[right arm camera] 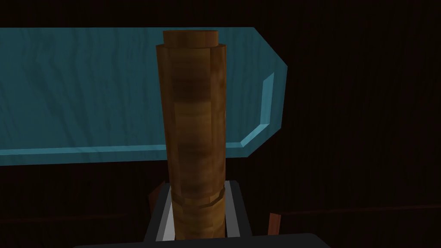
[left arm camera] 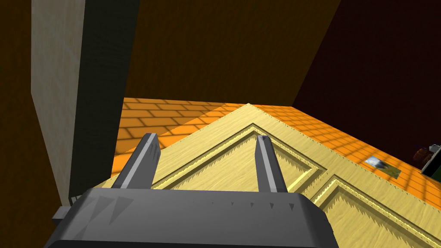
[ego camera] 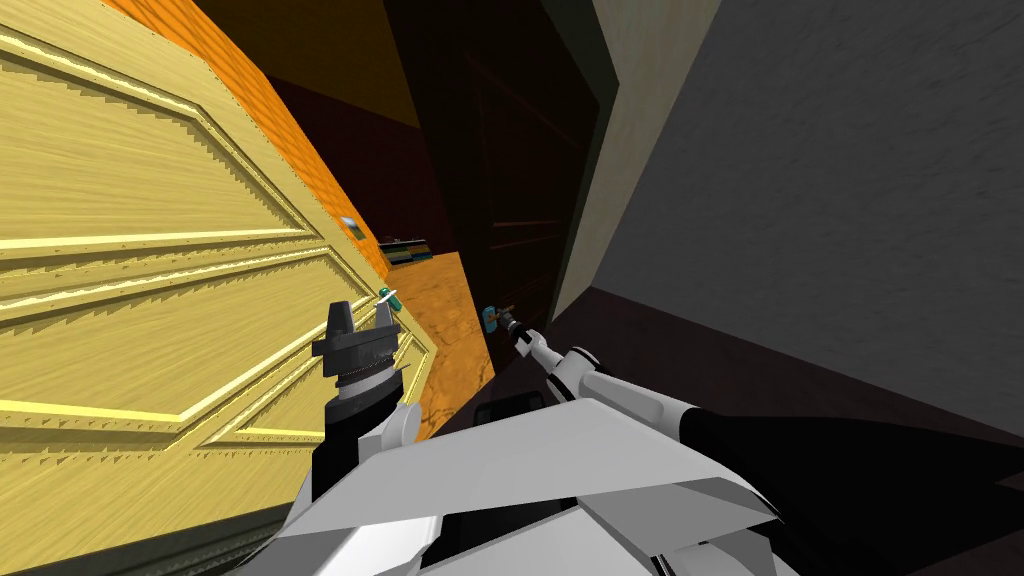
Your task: Push the door open
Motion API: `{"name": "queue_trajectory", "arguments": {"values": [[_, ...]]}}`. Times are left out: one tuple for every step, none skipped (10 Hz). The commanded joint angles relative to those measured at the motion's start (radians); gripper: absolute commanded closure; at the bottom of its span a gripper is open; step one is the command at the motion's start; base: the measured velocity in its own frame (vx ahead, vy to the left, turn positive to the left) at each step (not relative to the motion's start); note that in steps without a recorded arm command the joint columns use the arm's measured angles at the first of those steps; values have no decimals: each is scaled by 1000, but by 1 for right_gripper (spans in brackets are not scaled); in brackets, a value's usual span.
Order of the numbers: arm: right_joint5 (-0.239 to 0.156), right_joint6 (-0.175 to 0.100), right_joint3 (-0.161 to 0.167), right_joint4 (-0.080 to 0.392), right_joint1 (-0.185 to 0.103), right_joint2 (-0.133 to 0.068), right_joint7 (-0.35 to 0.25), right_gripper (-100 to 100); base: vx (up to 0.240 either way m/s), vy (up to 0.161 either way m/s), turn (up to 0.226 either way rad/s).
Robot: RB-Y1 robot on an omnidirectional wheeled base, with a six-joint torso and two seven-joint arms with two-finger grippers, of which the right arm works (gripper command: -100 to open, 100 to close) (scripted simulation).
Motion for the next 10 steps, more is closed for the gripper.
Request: {"name": "queue_trajectory", "arguments": {"values": [[0,-1,0,0,0,-1,0,100,0,0,0],[-6,2,-14,-1,1,-14,8,100,99,107,-24],[-6,2,-14,-1,1,-14,8,100,101,122,-47],[-6,2,-14,-1,1,-14,8,100,36,65,-14],[-12,5,-28,-1,2,-25,17,100,69,117,-19],[-14,6,-33,-1,3,-29,20,100,100,152,-37],[-19,8,-45,-2,4,-37,27,100,142,150,-50],[-22,9,-51,-2,5,-41,31,100,148,160,-42],[-22,9,-51,-2,5,-41,31,100,96,100,-17],[-30,13,-72,-3,6,-53,43,100,109,99,-28]]}}
